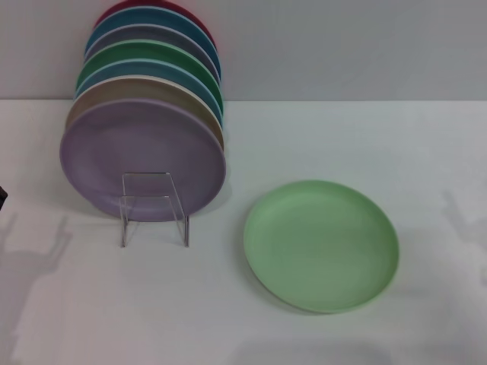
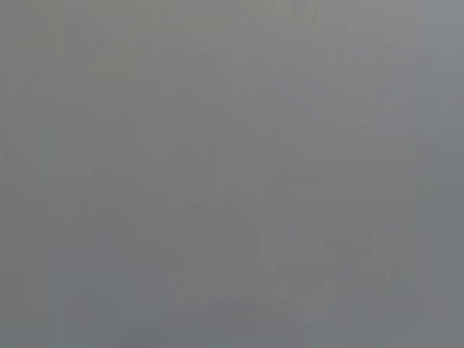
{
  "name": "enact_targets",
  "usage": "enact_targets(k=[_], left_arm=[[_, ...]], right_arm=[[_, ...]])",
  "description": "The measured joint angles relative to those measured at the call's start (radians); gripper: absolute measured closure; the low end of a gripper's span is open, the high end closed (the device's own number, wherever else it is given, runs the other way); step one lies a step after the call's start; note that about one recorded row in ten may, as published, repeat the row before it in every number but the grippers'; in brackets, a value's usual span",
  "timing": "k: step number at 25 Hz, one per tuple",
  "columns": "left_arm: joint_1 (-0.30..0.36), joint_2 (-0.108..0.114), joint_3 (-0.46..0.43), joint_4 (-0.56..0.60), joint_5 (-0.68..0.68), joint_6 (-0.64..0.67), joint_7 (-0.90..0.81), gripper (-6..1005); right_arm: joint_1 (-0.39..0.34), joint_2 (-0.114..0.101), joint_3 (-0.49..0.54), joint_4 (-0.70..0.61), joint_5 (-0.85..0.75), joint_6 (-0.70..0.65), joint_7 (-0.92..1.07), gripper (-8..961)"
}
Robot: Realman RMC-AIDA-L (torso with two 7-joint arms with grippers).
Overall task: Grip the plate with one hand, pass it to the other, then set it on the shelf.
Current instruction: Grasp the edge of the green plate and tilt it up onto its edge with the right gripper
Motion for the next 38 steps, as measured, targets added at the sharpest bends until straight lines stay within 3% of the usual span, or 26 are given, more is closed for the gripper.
enact_targets(k=[12, 18, 21, 23, 24, 25, 27, 28, 29, 30, 31, 32, 33, 34, 35, 38], left_arm=[[-0.003, -0.002, -0.005, 0.002, 0.0, -0.003, 0.0, 165], [-0.003, -0.002, -0.003, 0.0, -0.001, -0.021, 0.0, 165], [-0.005, -0.002, -0.001, -0.001, -0.001, -0.027, 0.0, 166], [-0.005, -0.002, 0.0, -0.003, -0.001, -0.028, -0.001, 166], [-0.005, -0.002, 0.0, -0.004, -0.001, -0.028, -0.001, 166], [-0.005, -0.002, 0.0, -0.004, -0.001, -0.028, -0.001, 166], [-0.006, -0.002, -0.002, -0.004, -0.002, -0.029, -0.001, 166], [-0.007, -0.002, -0.004, -0.005, -0.002, -0.032, -0.001, 166], [-0.012, -0.002, -0.008, -0.005, -0.002, -0.047, -0.001, 166], [-0.012, -0.002, -0.008, -0.005, -0.002, -0.047, -0.001, 166], [-0.02, -0.002, -0.012, -0.005, -0.002, -0.066, -0.001, 166], [-0.02, -0.002, -0.012, -0.005, -0.002, -0.066, -0.001, 166], [-0.025, -0.002, -0.014, -0.005, -0.001, -0.075, -0.001, 166], [-0.033, -0.001, -0.015, -0.004, -0.001, -0.086, -0.001, 166], [-0.033, -0.001, -0.015, -0.004, -0.001, -0.086, -0.001, 166], [-0.048, -0.001, -0.015, -0.001, -0.001, -0.099, -0.002, 166]], right_arm=[[0.021, -0.001, -0.039, 0.047, -0.014, 0.012, 0.034, 140], [0.116, -0.007, -0.044, 0.079, -0.011, -0.02, 0.05, 140], [0.164, -0.011, -0.047, 0.162, -0.014, -0.139, 0.155, 141], [0.166, -0.011, -0.071, 0.276, -0.036, -0.273, 0.276, 141], [0.146, -0.011, -0.131, 0.452, -0.088, -0.464, 0.454, 141], [0.146, -0.011, -0.131, 0.452, -0.088, -0.464, 0.454, 141], [0.107, -0.012, -0.207, 0.645, -0.178, -0.655, 0.646, 141], [0.081, -0.013, -0.251, 0.757, -0.244, -0.754, 0.758, 142], [0.029, -0.016, -0.336, 0.993, -0.425, -0.921, 0.993, 142], [0.029, -0.016, -0.336, 0.993, -0.425, -0.921, 0.993, 142], [-0.006, -0.017, -0.382, 1.169, -0.64, -1.016, 1.232, 142], [-0.006, -0.017, -0.382, 1.169, -0.64, -1.016, 1.232, 142], [-0.019, -0.018, -0.391, 1.247, -0.76, -1.038, 1.374, 142], [-0.028, -0.025, -0.385, 1.354, -0.99, -1.026, 1.677, 142], [-0.028, -0.025, -0.385, 1.354, -0.99, -1.026, 1.677, 142], [-0.006, -0.047, -0.362, 1.463, -1.333, -0.879, 2.114, 142]])
